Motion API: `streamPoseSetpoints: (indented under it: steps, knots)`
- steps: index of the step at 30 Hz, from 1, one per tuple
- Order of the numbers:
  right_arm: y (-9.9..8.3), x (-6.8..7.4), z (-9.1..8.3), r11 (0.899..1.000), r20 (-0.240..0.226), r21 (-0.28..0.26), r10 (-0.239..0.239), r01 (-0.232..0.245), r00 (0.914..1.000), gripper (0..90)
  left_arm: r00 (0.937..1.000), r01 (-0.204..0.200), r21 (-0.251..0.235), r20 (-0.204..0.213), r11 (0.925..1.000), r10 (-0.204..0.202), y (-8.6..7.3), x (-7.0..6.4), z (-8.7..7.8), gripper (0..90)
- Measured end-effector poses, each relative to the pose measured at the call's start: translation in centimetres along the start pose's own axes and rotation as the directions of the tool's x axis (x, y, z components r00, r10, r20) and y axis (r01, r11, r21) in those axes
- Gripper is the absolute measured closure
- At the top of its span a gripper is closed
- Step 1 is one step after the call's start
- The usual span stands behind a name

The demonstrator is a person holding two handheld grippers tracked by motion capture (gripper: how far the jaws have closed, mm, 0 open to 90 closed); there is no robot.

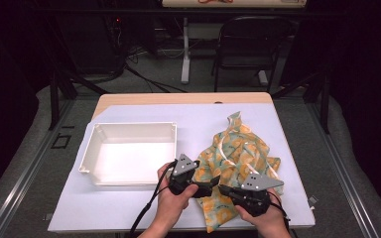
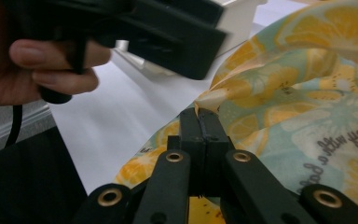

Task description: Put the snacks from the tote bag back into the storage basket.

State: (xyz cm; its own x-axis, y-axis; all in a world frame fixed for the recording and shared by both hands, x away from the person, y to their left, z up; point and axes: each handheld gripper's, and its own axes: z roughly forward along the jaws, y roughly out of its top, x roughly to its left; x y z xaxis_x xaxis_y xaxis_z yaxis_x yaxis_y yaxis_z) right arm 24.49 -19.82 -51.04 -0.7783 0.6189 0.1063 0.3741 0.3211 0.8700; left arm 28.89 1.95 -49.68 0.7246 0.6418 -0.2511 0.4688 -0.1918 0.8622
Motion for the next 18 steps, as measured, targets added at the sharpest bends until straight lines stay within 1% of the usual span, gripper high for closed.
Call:
streamPoseSetpoints:
  steps: [1,3,4,5,6,7,8,9,10,11,12,13,14,15,16,17,18]
  knots:
    - [0.0,0.2,0.1,1.000,-0.001,0.001,-0.002,0.002,1.0000,90.0,1.0000,-0.005,0.000,0.003,1.0000,0.005,0.1,-0.1,0.3,15.3]
    - [0.0,0.5,0.2,1.000,-0.010,0.002,-0.016,0.016,0.9998,90.0,1.0000,-0.006,0.021,0.007,0.9998,0.006,0.3,-0.2,0.6,15.7]
    - [0.0,0.7,0.2,1.000,-0.020,0.001,-0.026,0.026,0.9994,90.0,0.9997,0.025,0.029,0.003,0.9993,-0.025,0.4,0.0,0.9,27.6]
    - [0.0,0.7,0.2,1.000,-0.020,0.001,-0.026,0.026,0.9994,90.0,0.9997,0.025,0.029,0.003,0.9993,-0.025,0.4,0.0,0.9,38.0]
    - [0.0,0.7,0.1,0.999,-0.020,0.001,-0.034,0.034,0.9992,90.0,0.9996,0.029,0.042,0.003,0.9987,-0.029,0.5,0.2,0.9,38.0]
    - [-0.2,0.9,-0.1,0.999,-0.016,0.004,-0.044,0.044,0.9989,89.7,0.9991,0.042,0.076,0.004,0.9962,-0.042,0.5,0.5,1.1,57.4]
    - [-0.3,1.0,-0.2,0.999,-0.020,0.004,-0.048,0.048,0.9987,89.0,0.9990,0.042,0.098,0.009,0.9943,-0.043,0.4,0.8,1.3,64.9]
    - [-0.3,1.0,-0.4,0.999,-0.017,0.010,-0.053,0.053,0.9985,88.0,0.9990,0.042,0.098,0.009,0.9943,-0.043,0.4,0.8,1.3,71.4]
    - [-0.3,1.0,-0.5,0.998,-0.015,0.011,-0.060,0.060,0.9981,85.6,0.9986,0.044,0.132,0.024,0.9903,-0.047,0.2,1.1,1.5,77.7]
    - [-0.3,1.0,-0.7,0.998,-0.025,0.004,-0.055,0.055,0.9982,82.1,0.9986,0.044,0.132,0.024,0.9903,-0.047,0.2,1.1,1.5,82.2]
    - [-0.3,1.0,-0.7,0.998,-0.025,0.004,-0.055,0.055,0.9982,82.1,0.9978,0.050,0.144,0.037,0.9883,-0.056,0.1,1.1,1.5,82.2]
    - [-0.2,0.9,-1.3,0.999,-0.050,-0.011,-0.049,0.049,0.9976,74.9,0.9967,0.053,0.160,0.052,0.9857,-0.062,-0.1,1.2,1.5,87.2]
    - [-0.1,0.9,-1.7,0.998,-0.062,-0.023,-0.054,0.053,0.9966,72.5,0.9967,0.053,0.160,0.052,0.9857,-0.062,-0.1,1.2,1.5,88.3]
    - [0.1,0.9,-2.1,0.998,-0.078,-0.038,-0.054,0.051,0.9954,69.8,0.9959,0.051,0.158,0.066,0.9861,-0.062,-0.4,1.2,1.4,88.8]
    - [0.3,0.8,-2.6,0.997,-0.084,-0.057,-0.059,0.054,0.9947,66.8,0.9954,0.046,0.165,0.075,0.9852,-0.059,-0.5,1.3,1.3,89.2]
    - [0.3,0.8,-2.6,0.997,-0.084,-0.057,-0.059,0.054,0.9947,66.8,0.9954,0.046,0.165,0.075,0.9852,-0.059,-0.5,1.3,1.3,89.4]
    - [0.6,0.7,-3.1,0.996,-0.086,-0.074,-0.064,0.057,0.9942,64.1,0.9955,0.043,0.160,0.076,0.9862,-0.056,-0.6,1.2,1.2,89.4]
